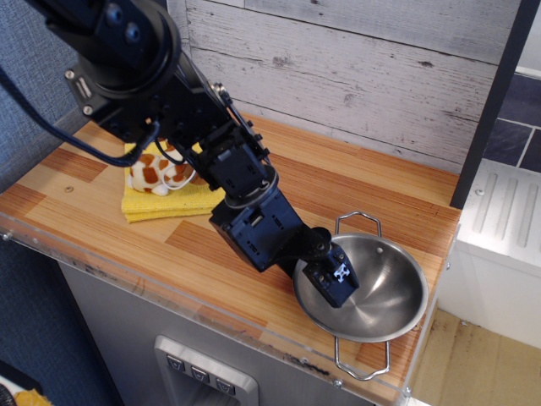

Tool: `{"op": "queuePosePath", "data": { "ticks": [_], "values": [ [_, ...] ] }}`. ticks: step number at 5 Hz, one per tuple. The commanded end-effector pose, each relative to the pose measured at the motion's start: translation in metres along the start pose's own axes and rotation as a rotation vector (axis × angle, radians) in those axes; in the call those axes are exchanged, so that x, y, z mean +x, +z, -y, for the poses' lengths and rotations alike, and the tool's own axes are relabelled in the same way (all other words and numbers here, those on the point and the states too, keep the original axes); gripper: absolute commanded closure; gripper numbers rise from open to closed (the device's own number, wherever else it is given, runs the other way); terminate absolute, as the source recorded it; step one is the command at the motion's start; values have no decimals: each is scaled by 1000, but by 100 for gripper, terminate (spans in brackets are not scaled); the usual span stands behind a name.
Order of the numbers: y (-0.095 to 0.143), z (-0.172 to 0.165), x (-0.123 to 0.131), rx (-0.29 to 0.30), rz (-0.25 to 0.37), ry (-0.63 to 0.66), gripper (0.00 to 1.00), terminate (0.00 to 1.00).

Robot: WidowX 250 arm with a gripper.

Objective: Move the colander to the right of and behind the yellow towel

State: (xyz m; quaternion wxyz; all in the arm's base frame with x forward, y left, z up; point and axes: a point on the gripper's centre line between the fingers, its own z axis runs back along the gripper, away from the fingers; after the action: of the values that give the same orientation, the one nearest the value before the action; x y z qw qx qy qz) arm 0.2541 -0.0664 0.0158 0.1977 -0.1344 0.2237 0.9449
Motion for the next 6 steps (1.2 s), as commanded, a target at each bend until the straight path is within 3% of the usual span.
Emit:
{"op": "queuePosePath", "data": {
  "ticks": [1, 4, 6],
  "values": [
    [11, 1, -15, -70, -8, -20, 100, 0],
    [24, 1, -10, -80, -9, -17, 100, 0],
    [53, 7, -25, -140, -41, -26, 100, 0]
  ]
}}
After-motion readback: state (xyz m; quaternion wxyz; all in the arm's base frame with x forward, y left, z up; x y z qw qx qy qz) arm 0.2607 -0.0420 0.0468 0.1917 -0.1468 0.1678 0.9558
